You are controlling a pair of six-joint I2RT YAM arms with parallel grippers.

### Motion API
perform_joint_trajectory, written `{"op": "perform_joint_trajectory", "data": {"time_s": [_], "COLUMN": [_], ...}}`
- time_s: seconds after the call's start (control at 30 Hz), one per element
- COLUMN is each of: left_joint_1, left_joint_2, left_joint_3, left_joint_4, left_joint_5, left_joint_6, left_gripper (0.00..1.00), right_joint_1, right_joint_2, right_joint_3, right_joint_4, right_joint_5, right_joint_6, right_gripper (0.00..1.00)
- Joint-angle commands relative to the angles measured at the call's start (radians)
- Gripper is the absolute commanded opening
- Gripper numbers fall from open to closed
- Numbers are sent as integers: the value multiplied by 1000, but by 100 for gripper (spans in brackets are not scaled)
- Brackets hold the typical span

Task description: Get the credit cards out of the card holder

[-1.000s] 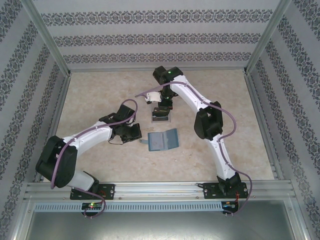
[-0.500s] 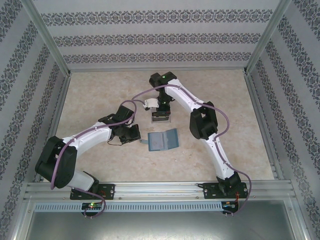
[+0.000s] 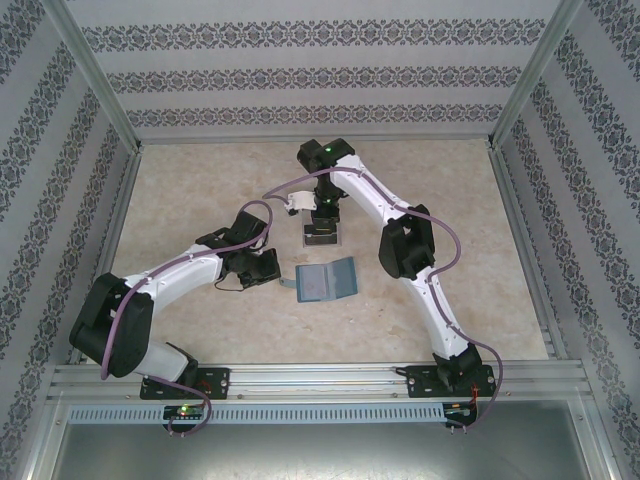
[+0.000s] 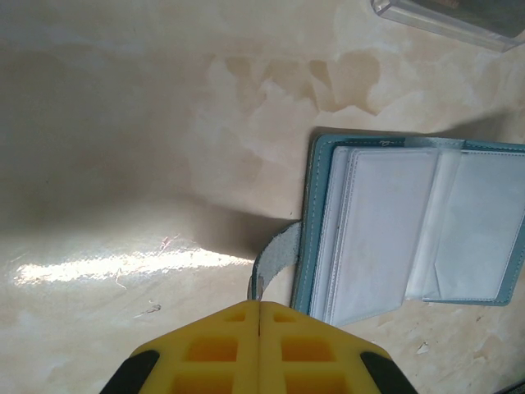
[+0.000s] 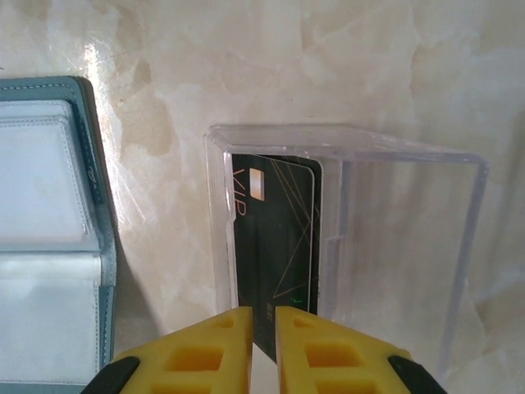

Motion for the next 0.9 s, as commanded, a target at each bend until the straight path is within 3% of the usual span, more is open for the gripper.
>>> {"op": "perform_joint_trajectory", "data": {"time_s": [0.0,0.2,0.43,0.6,0.73,0.87], "left_joint_1": [9,9,10,9,9,9], "left_joint_2": [-23,-8,11,35,63,86], "left_joint_3": [-7,7,24,38,57,82], "left_joint_4": [-26,-20,-5,9,16,0], "left_joint_5": [-10,5,22,40,61,70], "left_joint_6": [-3,2,9,14,21,38], "left_gripper": [5,6,6,6,5,5], "right_joint_1": [6,9,11,5,-8,-8], "right_joint_2": [-52,-99,-193,-245,-298,-382], "right_joint_3": [20,-15,-171,-268,-364,-514], "right_joint_4": [-18,22,174,264,346,466], "right_joint_5": [40,43,23,-16,-108,-133], "right_joint_6": [20,53,180,417,643,881], "right_gripper": [18,18,20,21,14,14]}}
